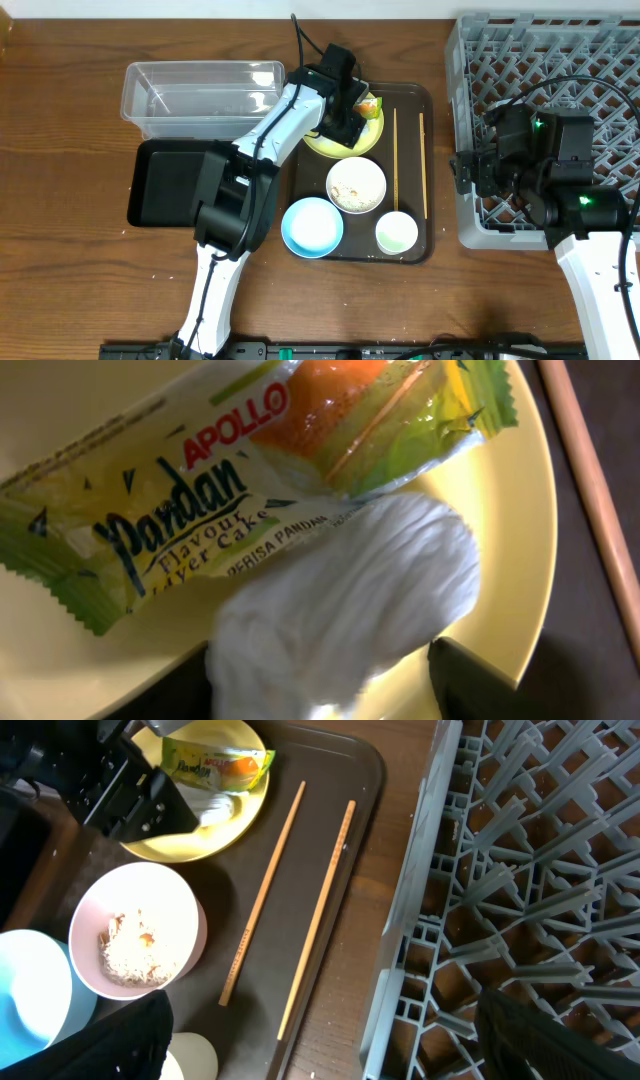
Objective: Sort waste into correct bins and load items into the dishwasher rack
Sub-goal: 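Carry tissue with left gripper to clear plastic bin and release, then return left gripper to plate and grasp the yellow snack wrapper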
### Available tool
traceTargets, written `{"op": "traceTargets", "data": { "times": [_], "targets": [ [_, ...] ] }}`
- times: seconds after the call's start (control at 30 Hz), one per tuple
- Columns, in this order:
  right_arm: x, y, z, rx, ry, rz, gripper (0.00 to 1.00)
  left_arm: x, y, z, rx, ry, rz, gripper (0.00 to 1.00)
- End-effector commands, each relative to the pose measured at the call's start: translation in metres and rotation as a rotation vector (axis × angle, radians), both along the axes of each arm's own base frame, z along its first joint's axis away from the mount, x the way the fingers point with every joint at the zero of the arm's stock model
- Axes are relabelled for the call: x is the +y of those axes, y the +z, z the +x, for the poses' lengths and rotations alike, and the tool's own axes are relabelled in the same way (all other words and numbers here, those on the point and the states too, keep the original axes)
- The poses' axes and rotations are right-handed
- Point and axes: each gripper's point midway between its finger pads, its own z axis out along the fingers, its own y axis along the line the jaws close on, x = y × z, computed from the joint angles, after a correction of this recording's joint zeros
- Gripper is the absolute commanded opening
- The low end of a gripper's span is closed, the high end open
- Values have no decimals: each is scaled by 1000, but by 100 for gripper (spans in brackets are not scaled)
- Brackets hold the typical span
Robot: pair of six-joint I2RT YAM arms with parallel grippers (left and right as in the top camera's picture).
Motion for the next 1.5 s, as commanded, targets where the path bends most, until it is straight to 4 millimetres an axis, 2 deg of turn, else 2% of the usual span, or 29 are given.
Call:
{"op": "traceTargets", "data": {
  "times": [0.0,0.07,0.1,0.17,0.23,0.37,0.5,0.57,0.63,0.73,0.87,1.0,1.07,1.17,1.23,1.33,1.47],
  "targets": [
    [3,5,1,-13,22,-3,93,0,-8,-4,12,-15,4,31],
    [3,5,1,-12,18,-6,92,0,-8,-4,12,-14,3,11],
    [2,5,1,-12,17,-8,92,0,-8,-4,13,-10,3,6],
    [2,5,1,-12,17,-8,92,-1,-3,-2,15,20,-7,6],
    [2,5,1,-12,17,-8,91,-1,13,3,1,50,-24,6],
    [2,5,1,-13,17,-8,91,4,77,14,-90,55,-65,6],
    [2,5,1,-13,17,-8,91,30,152,22,-260,12,-58,6],
    [2,5,1,-13,17,-8,91,47,177,23,-326,-10,-28,6],
    [2,5,1,-13,17,-8,91,68,191,22,-368,-39,26,6],
    [2,5,1,-13,17,-8,91,104,188,22,-368,-55,141,6],
    [2,5,1,-13,17,-8,91,155,159,23,-283,-45,243,8],
    [2,5,1,-13,17,-8,91,196,118,31,-191,4,252,29],
    [2,5,1,-13,17,-8,91,208,102,33,-152,25,239,32],
    [2,5,1,-13,17,-8,91,214,89,34,-118,40,211,40],
    [2,5,1,-13,17,-8,91,211,91,35,-125,36,191,57],
    [3,6,2,-19,17,-7,91,197,109,38,-169,15,165,79],
    [3,6,2,-21,17,-7,91,162,136,42,-244,-37,145,82]
  ]
}}
